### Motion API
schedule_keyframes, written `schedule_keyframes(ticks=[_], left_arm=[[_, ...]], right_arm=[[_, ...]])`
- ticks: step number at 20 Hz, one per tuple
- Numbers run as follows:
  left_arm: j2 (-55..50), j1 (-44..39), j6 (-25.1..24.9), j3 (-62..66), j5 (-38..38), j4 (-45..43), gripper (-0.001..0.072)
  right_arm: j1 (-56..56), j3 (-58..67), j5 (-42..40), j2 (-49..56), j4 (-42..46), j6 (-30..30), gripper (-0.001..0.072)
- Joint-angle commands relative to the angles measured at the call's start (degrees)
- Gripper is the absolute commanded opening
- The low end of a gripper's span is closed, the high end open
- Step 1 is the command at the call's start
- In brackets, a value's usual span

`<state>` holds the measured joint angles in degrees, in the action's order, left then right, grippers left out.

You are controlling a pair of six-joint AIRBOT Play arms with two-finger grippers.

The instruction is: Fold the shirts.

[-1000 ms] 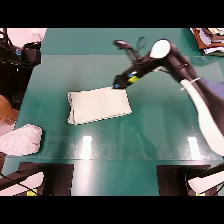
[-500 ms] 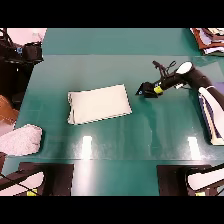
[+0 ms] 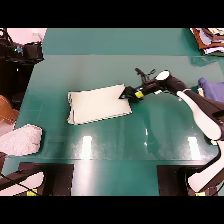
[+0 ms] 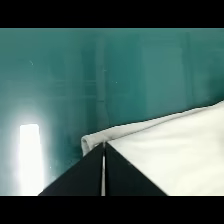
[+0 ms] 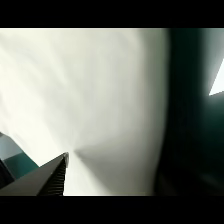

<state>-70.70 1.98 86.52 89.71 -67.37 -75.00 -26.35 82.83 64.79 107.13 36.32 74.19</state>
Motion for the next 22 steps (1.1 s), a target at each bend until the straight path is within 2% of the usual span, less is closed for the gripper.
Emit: schedule_keyframes(ticks=[1,2,5,6,9,12,18,22], left_arm=[[0.0,0.0,0.0,0.0,-1.5,0.7,0.0028],[0.0,0.0,0.0,0.0,-2.3,0.7,0.0028],[0.0,0.0,0.0,0.0,-4.0,0.7,0.0028],[0.0,0.0,0.0,0.0,-4.3,1.0,0.0028],[0.0,-0.6,0.0,0.0,-4.8,3.6,0.0028],[0.0,-5.2,-0.1,0.0,-4.5,3.6,0.0027],[0.0,-15.2,-0.4,0.0,-0.7,3.6,0.0028],[0.0,-19.8,-0.4,0.0,1.7,3.6,0.0028]], right_arm=[[-4.5,7.0,0.4,5.2,-1.0,-0.3,0.0546],[-5.3,9.0,0.8,6.2,-0.7,-0.3,0.0406],[-6.1,12.9,2.2,7.5,-0.6,-1.8,0.0062],[-6.1,13.9,2.6,7.5,-0.5,-2.4,0.0017],[-3.4,16.7,5.6,6.4,-0.3,-2.2,0.0016],[3.0,16.8,6.6,1.4,0.4,-2.1,0.0016],[25.0,16.8,7.2,-13.5,12.1,0.1,0.0016],[41.8,16.8,7.0,-18.9,13.7,0.1,0.0017]])
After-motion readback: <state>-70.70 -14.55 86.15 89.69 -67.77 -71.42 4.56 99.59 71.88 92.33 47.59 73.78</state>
